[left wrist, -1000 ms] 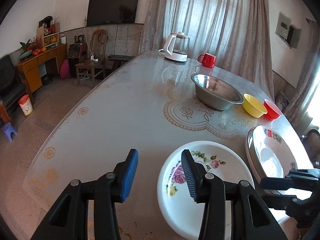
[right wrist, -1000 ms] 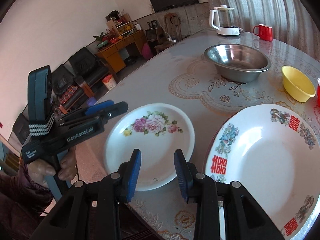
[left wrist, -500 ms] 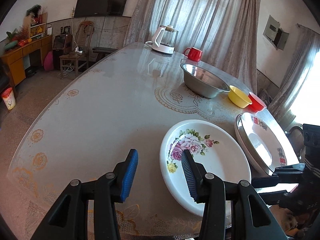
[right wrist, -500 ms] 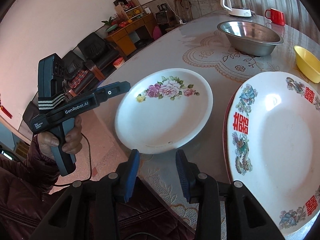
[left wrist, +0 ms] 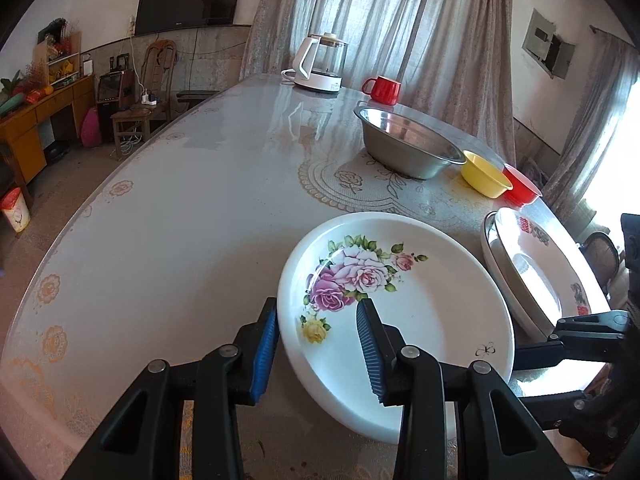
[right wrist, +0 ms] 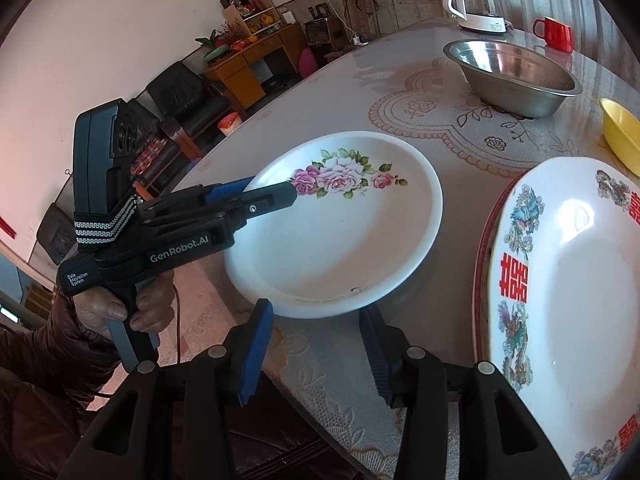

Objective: Organize plates and bowls
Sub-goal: 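Grip the rose-print plate rim with both grippers and tilt it up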

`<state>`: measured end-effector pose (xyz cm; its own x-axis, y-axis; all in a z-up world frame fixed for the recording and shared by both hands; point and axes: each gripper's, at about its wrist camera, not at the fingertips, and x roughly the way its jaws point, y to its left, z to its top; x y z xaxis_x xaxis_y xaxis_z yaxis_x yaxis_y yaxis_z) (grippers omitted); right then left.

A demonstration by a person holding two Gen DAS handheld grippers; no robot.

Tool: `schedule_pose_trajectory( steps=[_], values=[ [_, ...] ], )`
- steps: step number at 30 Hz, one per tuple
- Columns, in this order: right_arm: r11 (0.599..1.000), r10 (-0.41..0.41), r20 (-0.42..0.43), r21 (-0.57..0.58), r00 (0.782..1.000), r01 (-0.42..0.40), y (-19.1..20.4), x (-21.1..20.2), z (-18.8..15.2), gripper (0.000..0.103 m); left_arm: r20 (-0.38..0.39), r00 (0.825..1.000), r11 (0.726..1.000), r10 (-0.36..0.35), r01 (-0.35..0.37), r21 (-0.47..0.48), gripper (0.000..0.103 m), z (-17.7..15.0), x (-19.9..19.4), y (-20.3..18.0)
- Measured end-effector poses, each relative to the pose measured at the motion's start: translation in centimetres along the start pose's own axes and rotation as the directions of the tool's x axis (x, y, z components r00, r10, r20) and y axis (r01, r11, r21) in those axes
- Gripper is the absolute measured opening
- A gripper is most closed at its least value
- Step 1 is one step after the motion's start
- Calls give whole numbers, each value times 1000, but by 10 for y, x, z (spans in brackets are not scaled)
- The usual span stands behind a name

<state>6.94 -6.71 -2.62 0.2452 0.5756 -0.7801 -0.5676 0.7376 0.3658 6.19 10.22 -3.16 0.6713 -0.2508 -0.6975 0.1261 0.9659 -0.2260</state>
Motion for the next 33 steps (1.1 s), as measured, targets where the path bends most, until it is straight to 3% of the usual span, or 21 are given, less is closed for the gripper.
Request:
schedule_pose_trajectory(
  steps=[3, 11, 19, 27, 33],
  values=[
    [1000, -28, 10, -7, 1000, 28, 3, 5, 11, 46, 10, 1000, 1000, 5, -5, -14, 34, 7, 1, 4],
    [995, -93, -17, 28, 995, 94, 0, 33, 42, 47, 14, 998, 998, 55, -55, -26, 33, 21, 11, 13],
    [989, -136, -26, 57, 990, 137, -4, 25, 47, 48, 4, 998, 998, 57, -57, -14, 33, 38, 26, 23],
    [956, -291, 33, 44, 956, 290, -13, 13, 69, 49, -15, 997, 997, 76, -76, 30, 30, 38, 37, 14],
    [928, -369, -19, 50, 929, 369, -45, 40, 98, 47, 4, 994, 992, 107, -107, 73, 29, 35, 39, 7]
  ],
)
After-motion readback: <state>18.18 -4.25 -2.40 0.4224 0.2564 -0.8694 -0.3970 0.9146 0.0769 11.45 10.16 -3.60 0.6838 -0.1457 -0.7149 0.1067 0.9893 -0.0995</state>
